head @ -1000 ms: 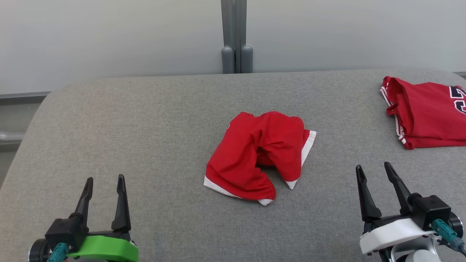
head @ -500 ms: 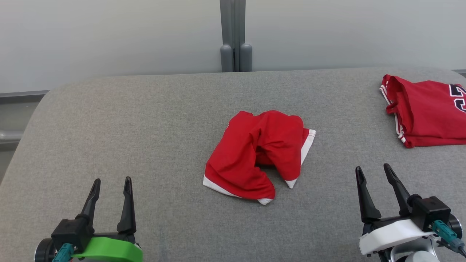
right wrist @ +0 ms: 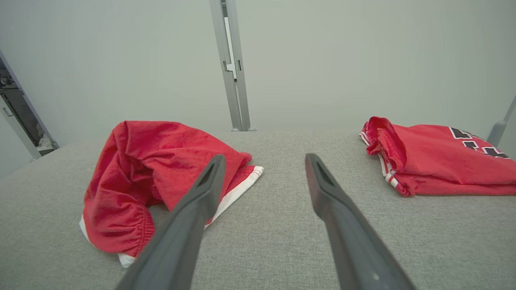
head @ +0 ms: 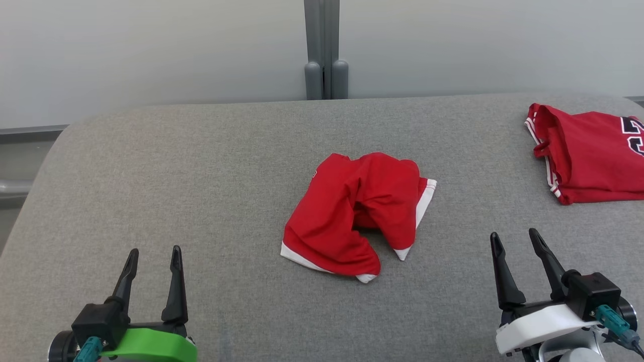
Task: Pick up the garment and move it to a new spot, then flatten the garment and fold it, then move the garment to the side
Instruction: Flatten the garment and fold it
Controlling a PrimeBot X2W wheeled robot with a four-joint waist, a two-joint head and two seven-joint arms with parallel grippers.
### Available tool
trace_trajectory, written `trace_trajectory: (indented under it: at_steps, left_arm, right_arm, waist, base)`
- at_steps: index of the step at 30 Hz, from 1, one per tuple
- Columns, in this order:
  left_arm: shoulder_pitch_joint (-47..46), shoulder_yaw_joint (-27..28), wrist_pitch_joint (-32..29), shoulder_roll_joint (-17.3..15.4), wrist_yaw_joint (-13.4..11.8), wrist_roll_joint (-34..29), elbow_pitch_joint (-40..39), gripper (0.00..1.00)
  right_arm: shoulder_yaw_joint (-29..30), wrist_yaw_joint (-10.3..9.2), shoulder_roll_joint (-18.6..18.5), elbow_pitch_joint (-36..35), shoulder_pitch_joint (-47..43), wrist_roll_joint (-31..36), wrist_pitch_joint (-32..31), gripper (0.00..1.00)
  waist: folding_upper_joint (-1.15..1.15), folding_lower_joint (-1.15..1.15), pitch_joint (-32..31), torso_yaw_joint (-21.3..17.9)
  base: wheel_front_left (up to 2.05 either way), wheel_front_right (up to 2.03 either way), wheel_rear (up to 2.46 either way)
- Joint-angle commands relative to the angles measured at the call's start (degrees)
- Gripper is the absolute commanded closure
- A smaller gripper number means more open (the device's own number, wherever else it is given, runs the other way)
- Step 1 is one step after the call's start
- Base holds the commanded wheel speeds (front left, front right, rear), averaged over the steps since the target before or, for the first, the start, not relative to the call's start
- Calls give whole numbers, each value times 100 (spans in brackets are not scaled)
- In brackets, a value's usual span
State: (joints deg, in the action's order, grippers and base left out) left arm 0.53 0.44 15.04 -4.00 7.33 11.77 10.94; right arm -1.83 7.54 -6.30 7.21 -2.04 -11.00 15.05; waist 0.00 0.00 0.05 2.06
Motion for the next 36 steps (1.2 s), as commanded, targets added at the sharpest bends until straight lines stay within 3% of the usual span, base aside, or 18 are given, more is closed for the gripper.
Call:
trace_trajectory:
  at_steps: [1, 36]
  left_arm:
    - [-53, 25, 15, 15, 13, -22, 3, 0]
    - [-10, 73, 15, 23, 19, -63, -11, 0]
  right_arm:
    - [-4, -11, -15, 19, -12, -52, 16, 0]
    - [-21, -11, -25, 50, -65, -70, 17, 0]
  waist:
    - [0, 0, -2, 2]
    - [0, 0, 11, 12]
  base:
    - [0, 0, 0]
    - [0, 0, 0]
